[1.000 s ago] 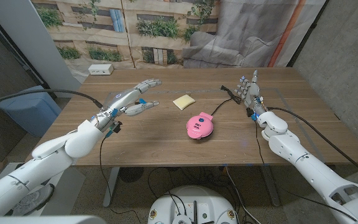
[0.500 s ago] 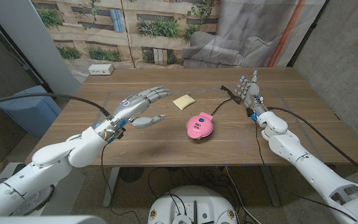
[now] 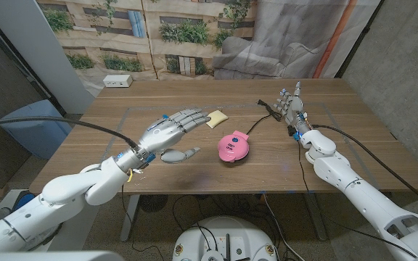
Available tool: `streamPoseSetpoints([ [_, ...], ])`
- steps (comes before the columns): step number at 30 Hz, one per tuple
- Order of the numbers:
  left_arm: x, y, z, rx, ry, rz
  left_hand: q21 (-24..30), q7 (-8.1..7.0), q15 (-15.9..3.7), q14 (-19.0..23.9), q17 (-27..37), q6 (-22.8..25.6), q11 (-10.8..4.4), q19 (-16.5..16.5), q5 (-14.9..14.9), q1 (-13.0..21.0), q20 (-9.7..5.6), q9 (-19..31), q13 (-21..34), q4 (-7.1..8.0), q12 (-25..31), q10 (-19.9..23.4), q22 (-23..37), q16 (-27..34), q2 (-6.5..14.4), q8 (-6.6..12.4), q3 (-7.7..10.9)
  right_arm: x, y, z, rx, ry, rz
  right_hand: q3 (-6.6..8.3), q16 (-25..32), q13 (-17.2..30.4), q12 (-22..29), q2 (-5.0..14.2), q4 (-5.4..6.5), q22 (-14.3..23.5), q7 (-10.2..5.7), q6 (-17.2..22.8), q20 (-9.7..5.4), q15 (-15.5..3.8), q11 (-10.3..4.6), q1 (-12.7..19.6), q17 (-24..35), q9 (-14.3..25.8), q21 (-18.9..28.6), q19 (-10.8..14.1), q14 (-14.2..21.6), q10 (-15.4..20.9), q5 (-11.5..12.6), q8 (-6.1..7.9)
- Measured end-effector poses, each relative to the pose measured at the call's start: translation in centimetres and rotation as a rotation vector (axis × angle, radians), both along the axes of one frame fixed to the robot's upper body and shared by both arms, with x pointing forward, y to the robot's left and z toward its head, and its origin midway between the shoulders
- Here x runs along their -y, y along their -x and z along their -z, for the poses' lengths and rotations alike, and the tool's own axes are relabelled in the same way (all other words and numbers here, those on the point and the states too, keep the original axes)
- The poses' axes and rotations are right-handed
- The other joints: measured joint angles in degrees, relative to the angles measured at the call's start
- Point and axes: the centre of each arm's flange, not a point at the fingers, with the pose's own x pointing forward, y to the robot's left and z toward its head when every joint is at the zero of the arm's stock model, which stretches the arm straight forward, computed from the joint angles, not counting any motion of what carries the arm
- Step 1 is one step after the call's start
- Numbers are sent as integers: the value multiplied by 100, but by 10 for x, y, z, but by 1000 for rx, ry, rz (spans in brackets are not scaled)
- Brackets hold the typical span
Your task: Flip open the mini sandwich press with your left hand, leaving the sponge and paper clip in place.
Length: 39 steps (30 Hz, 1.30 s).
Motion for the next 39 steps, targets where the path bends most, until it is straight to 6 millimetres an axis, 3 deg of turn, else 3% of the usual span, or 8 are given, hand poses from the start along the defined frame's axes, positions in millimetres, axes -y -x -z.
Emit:
streamPoseSetpoints([
  [22, 49, 13, 48, 135, -21, -201, 1, 39, 0, 0, 1, 41, 1, -106, 0, 248, -3, 0, 0, 0, 0, -1, 0, 0, -54, 0, 0, 0, 0, 0, 0, 0, 0, 0, 0, 0, 0, 0, 0, 0, 0, 0, 0, 0, 0, 0, 0, 0, 0, 0, 0, 0, 0, 0],
  [39, 77, 14, 73, 219, 7, -321, 1, 132, 31, -31, 1, 8, 124, -123, 0, 438, -21, 0, 0, 0, 0, -62, 1, 0, -61, -26, 0, 0, 0, 0, 0, 0, 0, 0, 0, 0, 0, 0, 0, -1, 0, 0, 0, 0, 0, 0, 0, 0, 0, 0, 0, 0, 0, 0],
])
